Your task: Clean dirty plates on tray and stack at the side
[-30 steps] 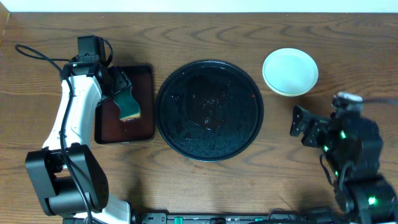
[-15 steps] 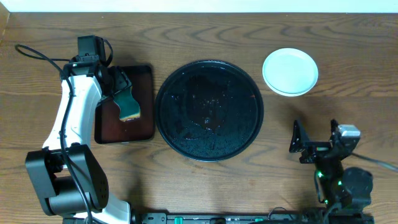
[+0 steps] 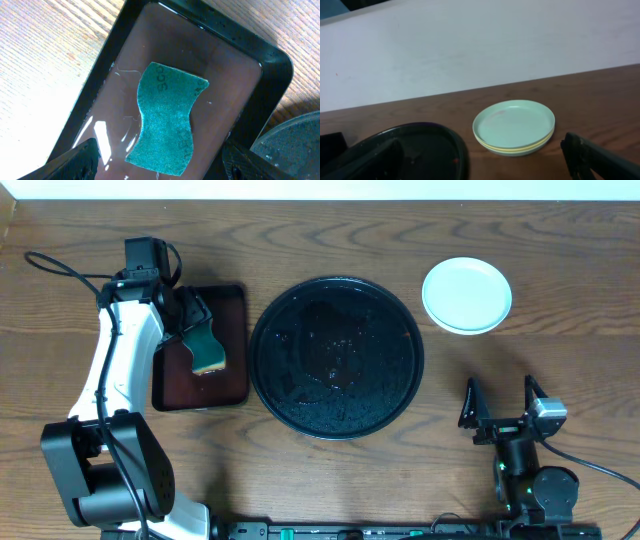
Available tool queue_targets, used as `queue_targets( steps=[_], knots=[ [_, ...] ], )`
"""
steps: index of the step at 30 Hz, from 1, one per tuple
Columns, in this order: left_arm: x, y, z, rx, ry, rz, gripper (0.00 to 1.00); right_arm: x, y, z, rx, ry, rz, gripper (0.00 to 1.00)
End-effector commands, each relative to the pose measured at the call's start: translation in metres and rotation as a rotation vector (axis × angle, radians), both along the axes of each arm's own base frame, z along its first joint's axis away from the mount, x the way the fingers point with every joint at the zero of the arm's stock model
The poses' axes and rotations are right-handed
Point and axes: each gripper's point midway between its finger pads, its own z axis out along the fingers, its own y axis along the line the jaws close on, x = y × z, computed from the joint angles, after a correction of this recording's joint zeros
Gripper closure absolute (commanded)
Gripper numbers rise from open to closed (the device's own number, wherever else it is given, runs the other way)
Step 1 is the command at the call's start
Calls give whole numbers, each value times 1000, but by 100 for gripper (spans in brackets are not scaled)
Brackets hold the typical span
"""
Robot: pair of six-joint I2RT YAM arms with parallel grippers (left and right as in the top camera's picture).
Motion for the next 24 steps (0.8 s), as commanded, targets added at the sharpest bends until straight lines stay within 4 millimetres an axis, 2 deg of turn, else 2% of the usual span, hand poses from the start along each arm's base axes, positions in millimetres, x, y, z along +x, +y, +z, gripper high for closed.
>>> queue_targets(
  steps=[1,7,13,17,24],
  knots=[
    [5,4,7,18,-18,-2,20,0,-7,1,10,-14,-39,1],
    [5,4,7,18,-18,-2,20,-1,-13,-5,9,11,-68,1],
    [5,4,7,18,-18,-2,20,-1,-16,-28,-5,106,-87,1],
    [5,4,7,18,-18,-2,20,-1,-15,-28,-75,100,-84,1],
    [5,4,7,18,-18,-2,20,-1,-15,-28,-81,100,-84,1]
  ],
)
